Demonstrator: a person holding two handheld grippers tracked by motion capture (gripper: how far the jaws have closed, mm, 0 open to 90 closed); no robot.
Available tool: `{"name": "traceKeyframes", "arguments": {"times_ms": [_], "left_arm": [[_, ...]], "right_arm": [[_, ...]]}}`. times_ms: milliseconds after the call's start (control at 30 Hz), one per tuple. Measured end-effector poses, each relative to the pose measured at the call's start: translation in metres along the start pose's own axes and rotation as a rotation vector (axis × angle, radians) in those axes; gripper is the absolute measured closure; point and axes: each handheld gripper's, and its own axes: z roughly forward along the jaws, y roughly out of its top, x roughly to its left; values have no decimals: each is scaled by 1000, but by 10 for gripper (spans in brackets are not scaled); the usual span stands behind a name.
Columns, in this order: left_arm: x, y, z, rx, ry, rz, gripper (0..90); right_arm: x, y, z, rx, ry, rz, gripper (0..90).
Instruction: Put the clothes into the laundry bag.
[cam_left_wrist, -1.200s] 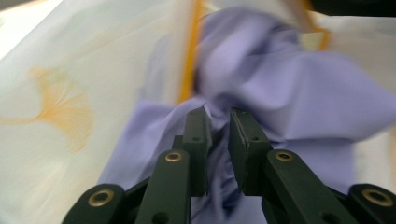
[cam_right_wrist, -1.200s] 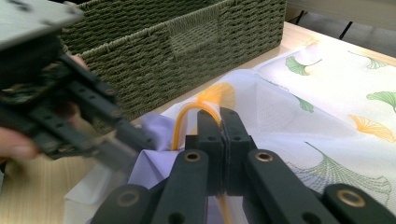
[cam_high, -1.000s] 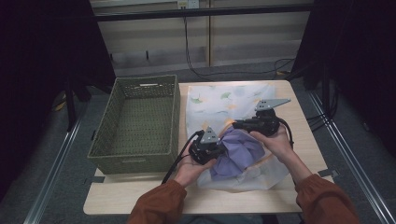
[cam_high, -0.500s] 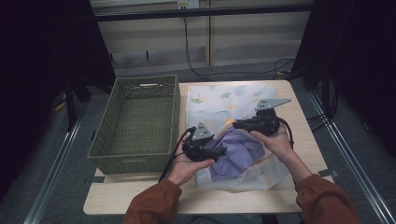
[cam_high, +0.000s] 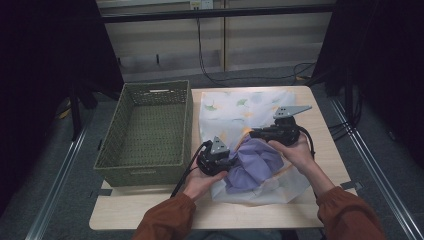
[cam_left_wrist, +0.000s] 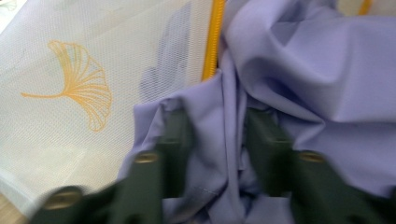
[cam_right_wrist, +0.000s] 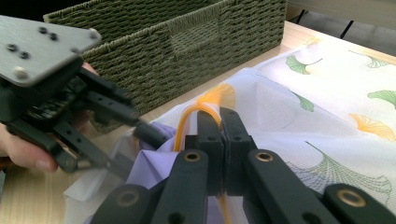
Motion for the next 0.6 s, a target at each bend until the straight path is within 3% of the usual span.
{"name": "traceKeyframes", "arguments": {"times_ms": [67, 100, 167, 300, 433, 500, 600], "left_arm": [[-2, -1, -2, -4, -33, 0, 769], [-4, 0, -4, 2, -29, 11, 788], [-7, 1, -4, -10, -65, 8, 788], [-12, 0, 1, 9, -102, 27, 900], [-13, 0, 5, 29, -98, 31, 900], [-11, 0, 3, 16, -96, 30, 900], [-6, 2, -4, -21, -70, 4, 790]], "right_arm": [[0, 0, 0, 1, -3, -1, 894], [0, 0, 0, 4, -4, 0, 894], [0, 0, 0, 4, -4, 1, 894], [0, 0, 0, 4, 1, 3, 894], [0, 1, 0, 1, -2, 0, 894], [0, 1, -1, -2, -2, 0, 894], [0, 1, -1, -3, -2, 2, 894]]}}
